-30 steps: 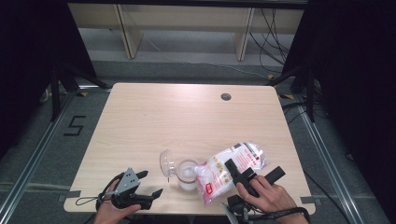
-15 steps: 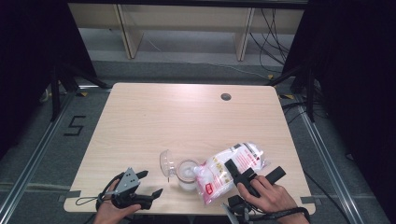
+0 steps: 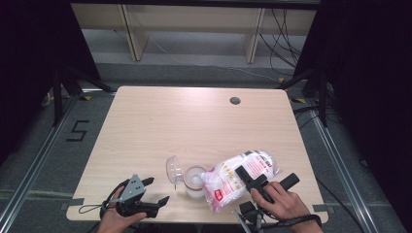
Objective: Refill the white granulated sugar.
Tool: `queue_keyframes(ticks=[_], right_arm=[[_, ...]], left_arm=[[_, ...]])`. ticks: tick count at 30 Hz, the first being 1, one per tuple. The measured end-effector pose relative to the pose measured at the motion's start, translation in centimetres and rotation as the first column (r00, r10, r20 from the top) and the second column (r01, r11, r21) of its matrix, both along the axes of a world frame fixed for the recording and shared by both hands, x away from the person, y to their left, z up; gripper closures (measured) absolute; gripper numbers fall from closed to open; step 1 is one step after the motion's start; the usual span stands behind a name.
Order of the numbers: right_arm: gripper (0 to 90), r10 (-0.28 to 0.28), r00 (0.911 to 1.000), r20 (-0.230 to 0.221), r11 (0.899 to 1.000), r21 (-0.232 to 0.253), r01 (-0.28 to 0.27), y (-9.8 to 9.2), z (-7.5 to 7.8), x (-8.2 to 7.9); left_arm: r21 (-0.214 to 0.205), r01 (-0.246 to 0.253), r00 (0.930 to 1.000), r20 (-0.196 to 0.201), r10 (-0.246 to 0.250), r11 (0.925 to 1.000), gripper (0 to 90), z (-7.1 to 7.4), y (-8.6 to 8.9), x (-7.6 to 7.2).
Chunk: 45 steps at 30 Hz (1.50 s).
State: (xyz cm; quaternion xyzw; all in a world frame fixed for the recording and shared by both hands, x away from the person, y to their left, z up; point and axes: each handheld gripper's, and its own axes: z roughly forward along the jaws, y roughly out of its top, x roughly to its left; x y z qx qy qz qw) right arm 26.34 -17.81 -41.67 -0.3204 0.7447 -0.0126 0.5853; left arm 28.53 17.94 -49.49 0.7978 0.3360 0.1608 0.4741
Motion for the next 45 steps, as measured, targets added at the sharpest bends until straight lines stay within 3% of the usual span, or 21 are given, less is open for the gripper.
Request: queue_keyframes(ticks=[1,3,4,7,11,14,17,26,31,32,33,34,35,36,37,38,40,42,44,45], right_arm=[[75.5,-0.018,0.9998,-0.013,1.000,0.025,0.018,-0.1,-0.3,0.0],[75.7,0.011,0.9999,-0.011,1.000,-0.008,-0.011,0.0,-0.2,0.2],[75.7,-0.009,0.9998,-0.018,1.000,0.017,0.009,-0.2,-0.3,0.1],[75.9,0.005,0.9997,-0.024,0.999,0.032,-0.005,-0.3,0.0,0.2],[75.9,-0.005,0.9989,-0.046,0.994,0.105,0.010,-0.6,-0.1,0.1],[76.0,-0.008,0.9980,-0.063,0.993,0.117,0.016,-0.7,0.0,0.2],[76.1,-0.011,0.9971,-0.075,0.988,0.152,0.022,-0.8,0.0,0.3],[76.3,-0.012,0.9944,-0.105,0.982,0.187,0.032,-1.3,0.2,1.0],[76.3,-0.010,0.9928,-0.119,0.975,0.219,0.036,-1.6,0.2,1.5],[76.4,-0.029,0.9904,-0.135,0.970,0.234,0.060,-1.7,0.1,1.5],[76.4,-0.011,0.9919,-0.127,0.971,0.235,0.041,-1.7,0.2,1.7],[76.5,-0.034,0.9876,-0.153,0.964,0.255,0.073,-1.9,0.0,1.7],[76.5,-0.020,0.9888,-0.148,0.964,0.261,0.058,-1.9,0.1,1.9],[76.5,-0.040,0.9832,-0.178,0.953,0.290,0.091,-2.1,-0.1,1.9],[76.5,-0.023,0.9853,-0.169,0.954,0.291,0.073,-2.2,0.0,2.1],[76.6,-0.027,0.9830,-0.181,0.947,0.310,0.084,-2.3,-0.1,2.2],[76.6,-0.019,0.9805,-0.196,0.944,0.321,0.082,-2.4,0.0,2.6],[76.7,-0.033,0.9730,-0.228,0.924,0.364,0.117,-2.7,-0.2,2.7],[76.7,-0.013,0.9777,-0.210,0.929,0.359,0.089,-2.7,0.0,2.9],[76.9,-0.043,0.9670,-0.251,0.907,0.397,0.143,-2.9,-0.3,2.8]], left_arm=[[0.002,0.002,1.0000,0.004,-0.002,1.0000,16.7,0.0,0.0,0.0],[-0.003,-0.002,1.0000,-0.001,0.002,1.0000,16.7,0.0,0.0,0.0],[-0.003,-0.002,1.0000,-0.002,0.002,1.0000,16.7,0.0,0.0,0.0],[0.006,0.006,0.9999,0.008,-0.006,1.0000,16.7,0.1,0.0,0.0],[0.001,-0.001,1.0000,0.003,0.001,1.0000,16.7,0.0,0.0,0.0],[-0.016,-0.012,0.9999,0.000,0.012,0.9998,16.7,0.0,0.0,0.0],[-0.004,-0.014,0.9999,0.002,0.014,0.9999,16.7,0.1,0.1,0.0],[-0.006,-0.018,0.9998,0.006,0.018,0.9998,16.7,0.0,0.1,0.1],[-0.014,-0.022,0.9997,0.006,0.022,0.9997,16.7,-0.1,0.1,0.1],[-0.008,-0.022,0.9997,0.010,0.022,0.9997,16.7,0.0,0.1,0.1],[-0.009,-0.022,0.9997,0.011,0.022,0.9997,16.7,0.0,0.1,0.1],[-0.009,-0.022,0.9997,0.011,0.022,0.9997,16.7,0.0,0.1,0.1],[-0.010,-0.021,0.9997,0.009,0.021,0.9997,16.7,0.0,0.1,0.1],[-0.009,-0.022,0.9997,0.008,0.022,0.9997,16.7,0.0,0.1,0.1],[-0.012,-0.022,0.9998,0.002,0.022,0.9997,16.7,0.0,0.1,0.1],[-0.014,-0.023,0.9997,0.004,0.023,0.9997,16.7,-0.1,0.1,0.1],[-0.008,-0.023,0.9997,0.010,0.023,0.9997,16.7,0.0,0.1,0.1],[-0.013,-0.025,0.9997,0.009,0.025,0.9996,16.7,0.0,0.1,0.1],[-0.012,-0.025,0.9996,0.009,0.025,0.9996,16.7,0.0,0.1,0.1],[-0.010,-0.024,0.9997,0.010,0.024,0.9997,16.7,0.0,0.1,0.1]])
